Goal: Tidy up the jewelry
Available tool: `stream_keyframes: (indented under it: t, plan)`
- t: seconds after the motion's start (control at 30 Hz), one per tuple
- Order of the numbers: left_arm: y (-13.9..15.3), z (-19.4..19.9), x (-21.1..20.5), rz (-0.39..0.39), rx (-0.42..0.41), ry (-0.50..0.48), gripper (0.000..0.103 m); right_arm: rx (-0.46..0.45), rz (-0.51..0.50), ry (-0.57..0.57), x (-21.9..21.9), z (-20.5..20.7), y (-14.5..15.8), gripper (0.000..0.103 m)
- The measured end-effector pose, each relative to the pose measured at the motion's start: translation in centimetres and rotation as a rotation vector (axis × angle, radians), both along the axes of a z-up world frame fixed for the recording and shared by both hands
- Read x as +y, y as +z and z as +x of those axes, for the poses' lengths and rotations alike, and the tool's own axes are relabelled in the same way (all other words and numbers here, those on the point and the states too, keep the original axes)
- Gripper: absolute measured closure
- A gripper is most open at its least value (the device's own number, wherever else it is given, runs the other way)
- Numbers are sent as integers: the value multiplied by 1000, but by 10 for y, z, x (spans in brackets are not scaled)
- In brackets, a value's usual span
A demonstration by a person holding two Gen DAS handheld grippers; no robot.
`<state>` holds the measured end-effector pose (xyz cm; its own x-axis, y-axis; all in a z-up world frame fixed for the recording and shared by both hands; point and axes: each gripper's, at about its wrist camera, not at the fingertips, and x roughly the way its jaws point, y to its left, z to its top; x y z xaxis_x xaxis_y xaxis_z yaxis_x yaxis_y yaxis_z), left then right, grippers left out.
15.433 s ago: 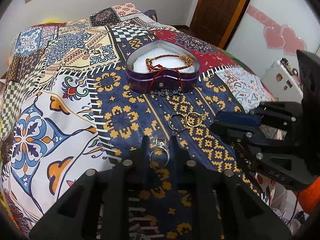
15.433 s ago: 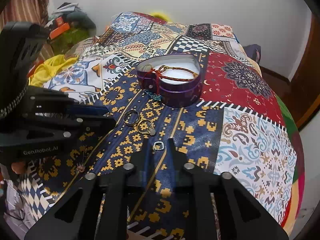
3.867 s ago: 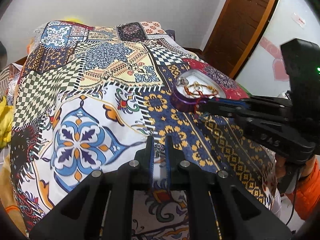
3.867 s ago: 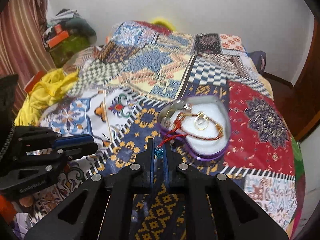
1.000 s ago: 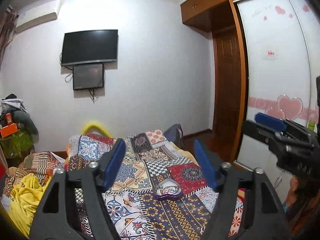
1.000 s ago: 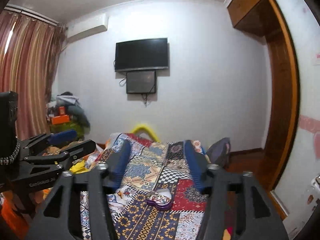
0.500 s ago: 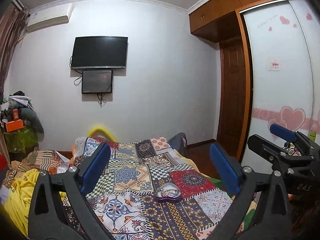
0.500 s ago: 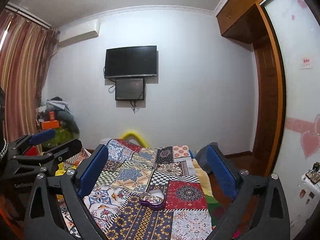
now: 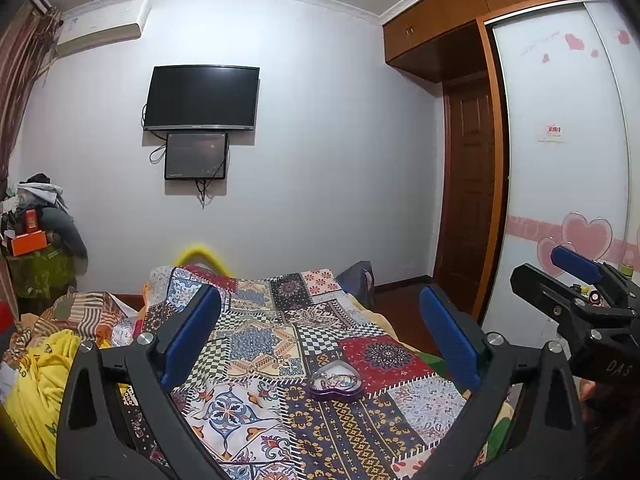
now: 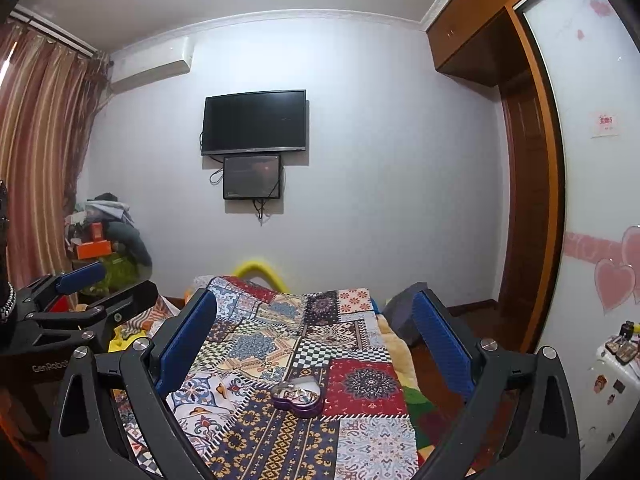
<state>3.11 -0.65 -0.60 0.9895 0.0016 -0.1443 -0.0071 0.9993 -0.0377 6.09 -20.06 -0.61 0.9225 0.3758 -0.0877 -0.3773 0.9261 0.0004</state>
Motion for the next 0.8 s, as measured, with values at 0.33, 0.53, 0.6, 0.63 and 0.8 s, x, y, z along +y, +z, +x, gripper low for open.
stream_keyframes:
  t: [0.33, 0.53, 0.6, 0.63, 0.8]
  plan:
    - [-1, 6, 0, -5, 11, 2, 1, 19, 9, 6, -4, 3, 1, 5]
    - [-3, 9, 0, -14, 19, 2, 1, 26, 14, 5, -6, 5, 1, 5]
    - [-2, 11, 2, -17, 22, 2, 1, 27, 14, 1, -6, 5, 1, 5]
    - [-3, 12, 2, -18, 25, 0, 1, 26, 17, -2, -6, 5, 1, 5]
    - [-4, 14, 3, -22, 28, -1, 1, 39, 26, -3, -8, 7, 1, 5]
